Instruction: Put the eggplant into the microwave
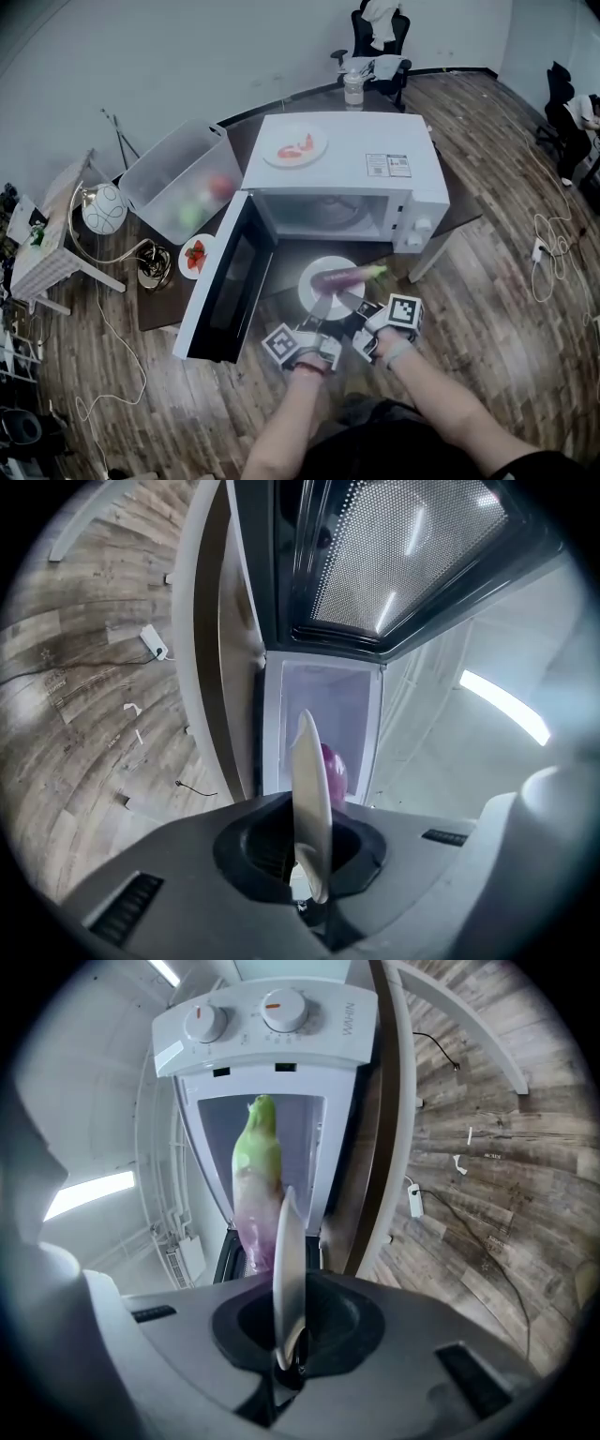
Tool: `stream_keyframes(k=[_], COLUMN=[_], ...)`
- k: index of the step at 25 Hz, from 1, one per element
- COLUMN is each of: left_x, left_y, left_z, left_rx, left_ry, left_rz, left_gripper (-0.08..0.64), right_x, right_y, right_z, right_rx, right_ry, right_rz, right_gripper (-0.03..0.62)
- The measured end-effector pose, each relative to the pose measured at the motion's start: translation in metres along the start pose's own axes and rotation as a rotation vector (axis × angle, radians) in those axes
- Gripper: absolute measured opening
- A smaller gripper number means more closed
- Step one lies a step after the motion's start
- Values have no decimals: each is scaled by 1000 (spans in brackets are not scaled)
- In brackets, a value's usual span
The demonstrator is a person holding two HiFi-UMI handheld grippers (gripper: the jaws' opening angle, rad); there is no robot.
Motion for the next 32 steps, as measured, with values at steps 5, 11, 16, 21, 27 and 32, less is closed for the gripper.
stream_keyframes(k=[5, 11, 16, 21, 27, 32], left_x=[-3, -4, -4, -13, -15, -18], left_y=[10, 18, 24, 32, 46, 57], left_z=[-10, -18, -21, -31, -51, -66], left_rx=[22, 41, 40, 28, -1, -13], left_ry=[2, -11, -16, -2, -11, -17], left_rz=[-11, -13, -9, -10, -17, -11], left_gripper=[11, 11, 11, 11, 11, 11], right_x=[-2, -4, -6, -6, -10, -13], right_y=[11, 21, 23, 33, 50, 61], right_z=[-13, -25, -31, -40, -51, -63], right_rx=[-19, -40, -38, -31, -3, 11], right_ry=[3, 13, 19, 19, 25, 28], right_rz=[0, 7, 5, 0, -1, -3], right_gripper=[12, 12, 12, 14, 14, 14])
Point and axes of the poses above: the fingertips, and each gripper's own axes: z backward along the fingers, x to its right, y out of its top, the point moved 9 cm from there along z, backward along the fingers, and after that the axes turned 12 degrees about -y, right-handed, at the moved point
